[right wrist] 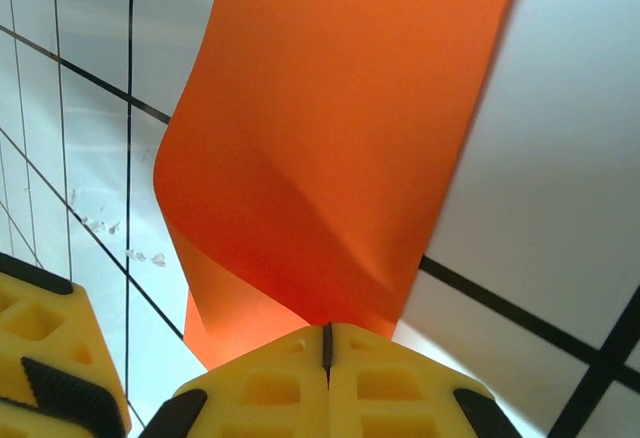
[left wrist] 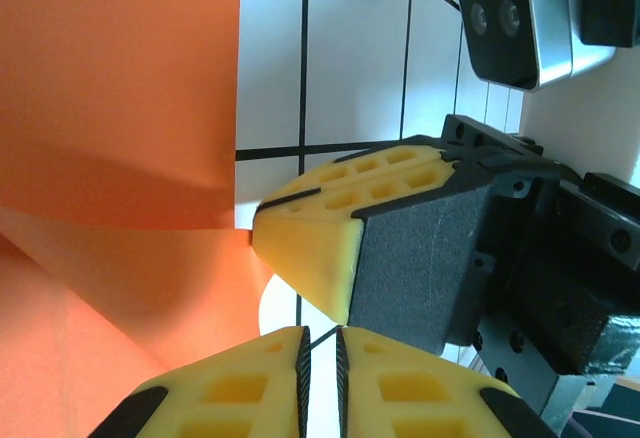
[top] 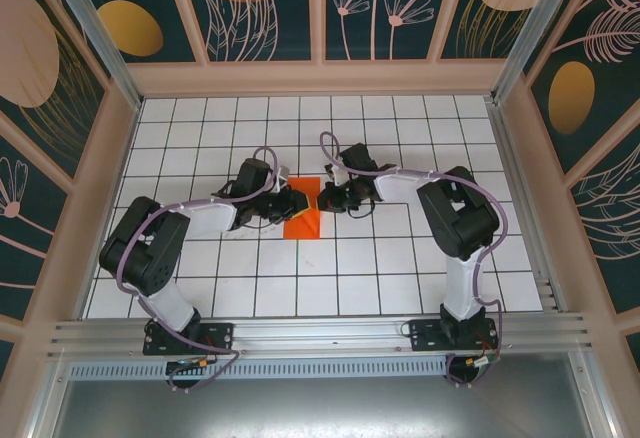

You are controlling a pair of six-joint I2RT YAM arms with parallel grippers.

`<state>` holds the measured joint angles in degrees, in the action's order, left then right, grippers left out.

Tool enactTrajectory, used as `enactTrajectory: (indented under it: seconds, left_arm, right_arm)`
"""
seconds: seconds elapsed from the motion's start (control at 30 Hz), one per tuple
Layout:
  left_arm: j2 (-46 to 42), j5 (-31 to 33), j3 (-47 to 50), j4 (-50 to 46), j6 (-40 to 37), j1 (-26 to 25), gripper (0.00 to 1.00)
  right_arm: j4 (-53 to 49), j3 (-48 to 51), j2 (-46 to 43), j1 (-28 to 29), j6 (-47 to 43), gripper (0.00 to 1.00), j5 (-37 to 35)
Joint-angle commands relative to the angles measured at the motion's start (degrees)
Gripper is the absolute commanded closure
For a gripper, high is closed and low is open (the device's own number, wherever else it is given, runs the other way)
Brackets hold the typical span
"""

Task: Fold a paper plane with a square sheet of paper (pick it up from the middle)
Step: Fold the triangle a second time at the center of the table.

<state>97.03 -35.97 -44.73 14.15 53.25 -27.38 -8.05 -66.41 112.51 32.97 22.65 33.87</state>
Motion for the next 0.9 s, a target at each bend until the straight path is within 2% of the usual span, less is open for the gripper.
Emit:
enactTrajectory:
  seconds: [0.0, 0.87]
  left_arm:
    - [0.8, 0.0, -1.5, -1.7, -1.6, 0.2, 0.82]
    - [5.9, -1.2, -3.4, -1.4, -1.7, 0.2, 0.82]
  right_arm:
    - [-1.9, -1.9, 1.3, -0.4, -3.5, 1.00, -0.7]
    - [-4.1, -6.3, 4.4, -0.5, -7.0, 1.00, 0.9]
